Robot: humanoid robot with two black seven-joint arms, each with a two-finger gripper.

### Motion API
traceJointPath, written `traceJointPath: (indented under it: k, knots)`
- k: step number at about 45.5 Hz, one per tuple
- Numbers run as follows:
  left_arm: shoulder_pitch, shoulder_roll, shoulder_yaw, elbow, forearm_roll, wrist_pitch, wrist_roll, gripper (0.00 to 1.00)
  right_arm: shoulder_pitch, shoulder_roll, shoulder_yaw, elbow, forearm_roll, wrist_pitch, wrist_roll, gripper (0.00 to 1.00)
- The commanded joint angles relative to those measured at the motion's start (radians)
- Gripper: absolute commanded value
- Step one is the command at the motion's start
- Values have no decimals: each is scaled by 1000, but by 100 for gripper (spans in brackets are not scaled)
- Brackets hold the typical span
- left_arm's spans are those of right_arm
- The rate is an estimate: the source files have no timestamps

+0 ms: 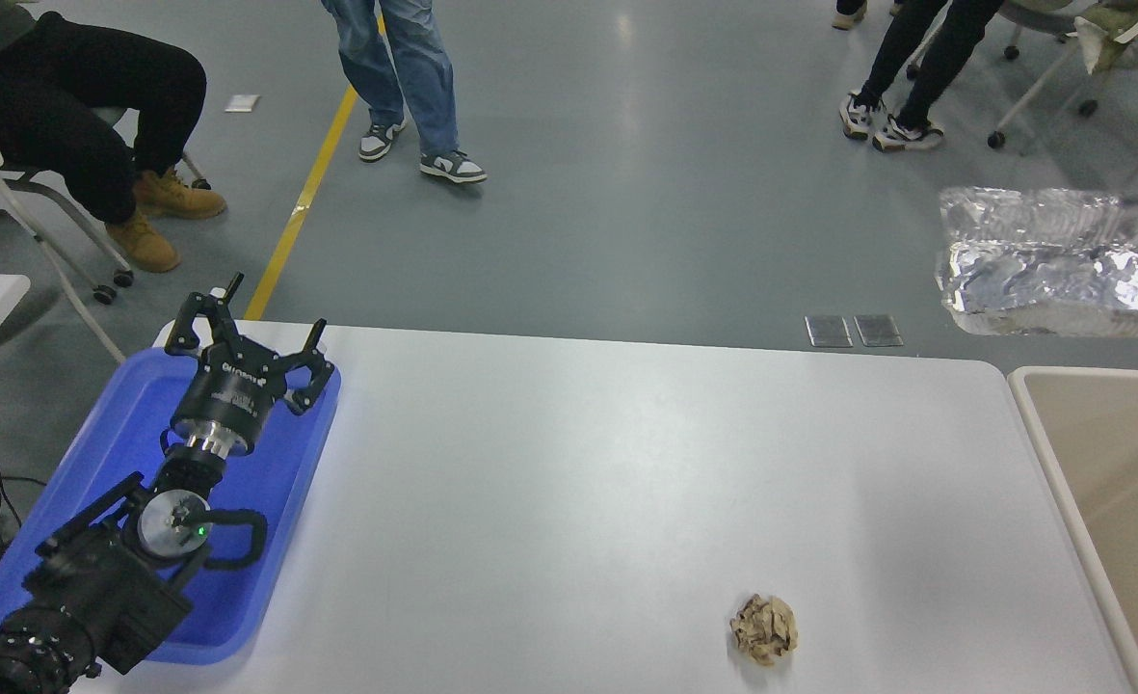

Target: Pick up foil plate and place in dustbin

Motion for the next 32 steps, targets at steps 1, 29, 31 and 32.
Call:
traceJointPath:
  k: [1,29,31,32]
  knots:
    - [0,0,0,0,0,0,1,100,-283,12,4,-243,177,-57,-4,0]
    - [0,0,0,0,0,0,1,100,-764,56,173,-308,383,-458,-33,0]
    - [0,0,0,0,0,0,0,100,-798,75,194,-308,383,-498,-35,0]
    - [0,0,-1,0,0,0,0,100,-814,82,203,-308,383,-518,-36,0]
